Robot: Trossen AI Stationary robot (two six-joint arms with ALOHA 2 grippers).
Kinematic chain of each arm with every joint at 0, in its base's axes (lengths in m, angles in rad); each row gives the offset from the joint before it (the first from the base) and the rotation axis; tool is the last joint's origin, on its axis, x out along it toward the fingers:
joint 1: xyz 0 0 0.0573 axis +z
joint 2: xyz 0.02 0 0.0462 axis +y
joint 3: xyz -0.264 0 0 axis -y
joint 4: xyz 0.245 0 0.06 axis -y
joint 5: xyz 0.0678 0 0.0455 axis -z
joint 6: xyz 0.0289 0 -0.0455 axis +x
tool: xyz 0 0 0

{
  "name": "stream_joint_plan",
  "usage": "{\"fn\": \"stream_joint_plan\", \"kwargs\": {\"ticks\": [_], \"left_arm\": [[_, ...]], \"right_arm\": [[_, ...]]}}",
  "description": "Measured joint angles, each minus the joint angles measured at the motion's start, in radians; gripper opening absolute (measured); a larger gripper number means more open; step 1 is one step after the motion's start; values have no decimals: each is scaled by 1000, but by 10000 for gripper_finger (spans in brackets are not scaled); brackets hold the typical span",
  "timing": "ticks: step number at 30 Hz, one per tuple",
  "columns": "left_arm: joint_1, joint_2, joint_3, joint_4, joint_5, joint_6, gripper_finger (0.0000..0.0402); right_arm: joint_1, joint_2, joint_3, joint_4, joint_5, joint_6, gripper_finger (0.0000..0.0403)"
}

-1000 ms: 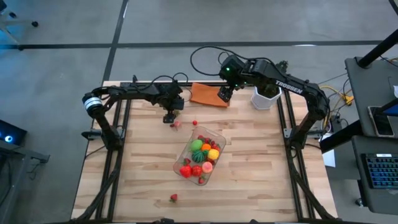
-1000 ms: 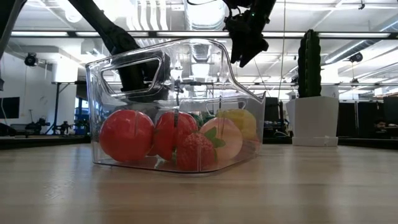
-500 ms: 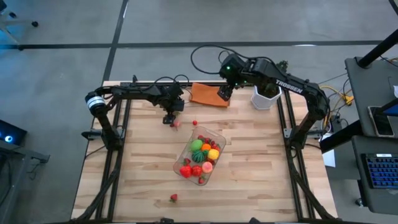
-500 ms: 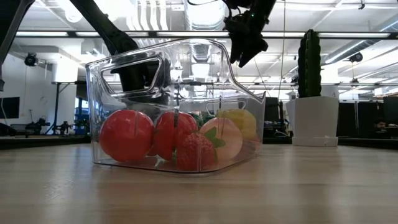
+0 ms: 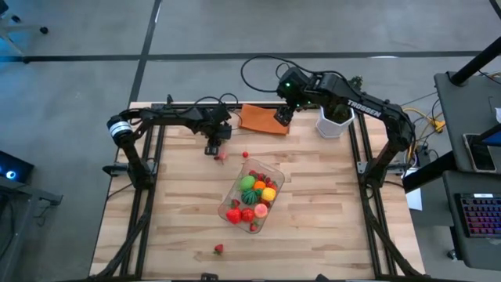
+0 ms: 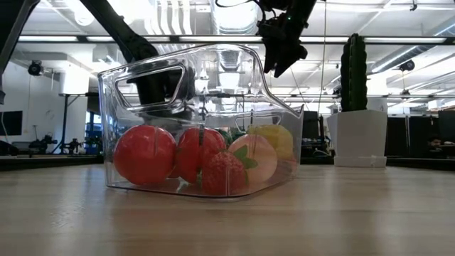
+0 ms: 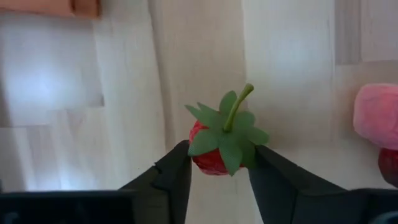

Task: Pick and placing Produce into tupperware
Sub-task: Put the top strawberry into the transparent bin

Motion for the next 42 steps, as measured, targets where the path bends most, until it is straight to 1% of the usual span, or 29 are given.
{"fn": "stream_joint_plan", "kwargs": {"ticks": [2,6,12,14,17,20,24,28,29,32,34,36,38,42], "left_arm": [[-6,-9,8,-2,-9,-5,119],[-30,-43,39,3,-12,-74,122],[-100,-158,89,1,-9,-185,123],[-134,-207,105,5,19,-216,123],[-194,-271,106,4,93,-273,123],[-264,-310,105,-1,121,-337,123],[-337,-322,97,-52,128,-342,123],[-386,-306,90,-36,240,-354,123],[-405,-295,91,-23,253,-365,123],[-469,-263,92,0,258,-370,123],[-507,-247,94,45,262,-396,123],[-532,-231,96,77,263,-472,123],[-537,-213,96,68,266,-576,123],[-534,-176,96,94,261,-846,126]], "right_arm": [[0,-6,0,-1,0,2,261],[0,-26,0,-1,0,15,258],[0,-69,0,-1,0,71,258],[2,-93,2,-1,0,95,258],[12,-131,2,0,-2,136,258],[38,-175,2,1,-5,199,258],[93,-225,2,2,-2,303,258],[156,-262,2,0,1,402,258],[171,-267,2,-4,1,422,258],[222,-275,2,-26,14,466,258],[255,-276,2,-47,25,488,258],[289,-276,2,-66,27,503,258],[323,-276,2,-84,27,508,258],[384,-277,2,-117,27,484,258]]}}
